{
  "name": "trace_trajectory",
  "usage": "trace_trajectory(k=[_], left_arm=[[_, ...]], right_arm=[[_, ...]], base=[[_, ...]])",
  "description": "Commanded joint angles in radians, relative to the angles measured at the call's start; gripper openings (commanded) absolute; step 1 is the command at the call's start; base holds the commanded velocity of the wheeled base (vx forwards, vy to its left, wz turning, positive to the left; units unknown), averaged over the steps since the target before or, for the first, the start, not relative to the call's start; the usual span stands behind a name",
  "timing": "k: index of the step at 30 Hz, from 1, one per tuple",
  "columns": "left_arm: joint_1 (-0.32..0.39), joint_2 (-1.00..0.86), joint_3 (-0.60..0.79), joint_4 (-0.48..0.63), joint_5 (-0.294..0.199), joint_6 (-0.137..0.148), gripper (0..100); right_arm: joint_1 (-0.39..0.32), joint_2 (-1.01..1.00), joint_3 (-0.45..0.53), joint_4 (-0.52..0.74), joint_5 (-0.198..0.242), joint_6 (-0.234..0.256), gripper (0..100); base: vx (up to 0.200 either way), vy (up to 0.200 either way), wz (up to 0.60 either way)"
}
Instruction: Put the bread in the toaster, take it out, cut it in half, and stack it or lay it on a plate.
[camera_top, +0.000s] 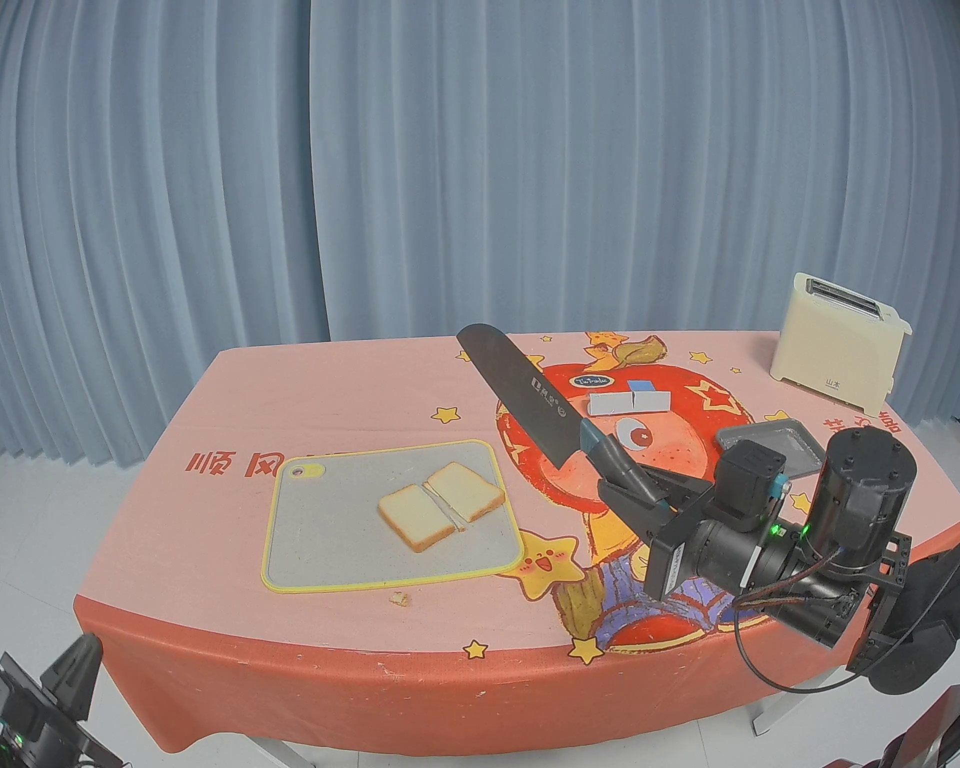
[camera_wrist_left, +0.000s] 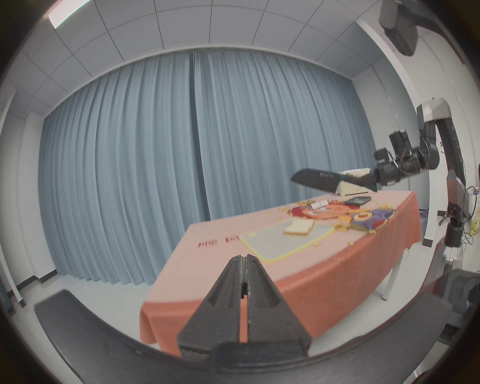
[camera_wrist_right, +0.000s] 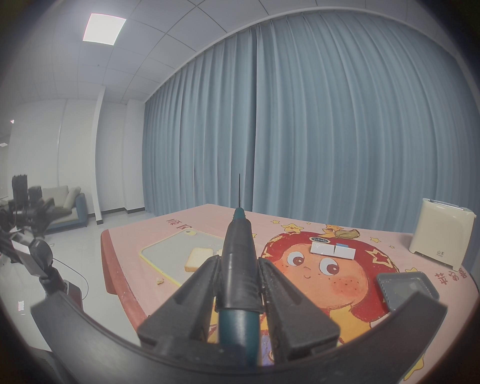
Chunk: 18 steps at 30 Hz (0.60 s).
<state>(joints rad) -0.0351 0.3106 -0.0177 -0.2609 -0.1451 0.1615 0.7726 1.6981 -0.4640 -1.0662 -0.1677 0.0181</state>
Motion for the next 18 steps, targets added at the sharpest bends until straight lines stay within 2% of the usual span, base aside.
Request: trace_trajectory(k=[1,3,5,6,8,11,12,15,18], left_arm=[[0.038,-0.311,0.018,0.209,0.03,-0.014,0],[0.037,-0.311,0.018,0.218,0.059,-0.057,0],[0.037,-0.311,0.018,0.265,0.142,-0.12,0],[0.038,-0.311,0.018,0.265,0.157,-0.132,0],[0.038,-0.311,0.018,0.256,0.162,-0.134,0],[0.037,-0.311,0.018,0.256,0.147,-0.123,0],[0.037,-0.311,0.018,0.255,0.128,-0.112,0],[0.038,-0.311,0.018,0.256,0.114,-0.117,0],[0.038,-0.311,0.018,0.256,0.111,-0.108,0]], right_arm=[[-0.007,-0.018,-0.011,-0.014,-0.001,-0.001,0],[-0.007,-0.02,-0.013,-0.014,0.0,-0.001,0],[-0.009,-0.021,-0.019,-0.014,-0.001,0.0,0],[-0.009,-0.021,-0.019,-0.014,-0.001,0.0,0],[-0.01,-0.02,-0.016,-0.012,-0.001,0.0,0],[-0.024,-0.015,-0.018,-0.014,-0.001,0.0,0],[-0.035,-0.011,-0.021,-0.014,-0.001,-0.003,0],[-0.055,-0.008,-0.035,-0.012,-0.003,-0.001,0],[-0.079,0.008,-0.047,-0.014,-0.035,-0.001,0]], base=[[0.0,0.0,0.0],[0.0,0.0,0.0],[0.0,0.0,0.0],[0.0,0.0,0.0],[0.0,0.0,0.0],[0.0,0.0,0.0],[0.0,0.0,0.0],[0.0,0.0,0.0],[0.0,0.0,0.0]])
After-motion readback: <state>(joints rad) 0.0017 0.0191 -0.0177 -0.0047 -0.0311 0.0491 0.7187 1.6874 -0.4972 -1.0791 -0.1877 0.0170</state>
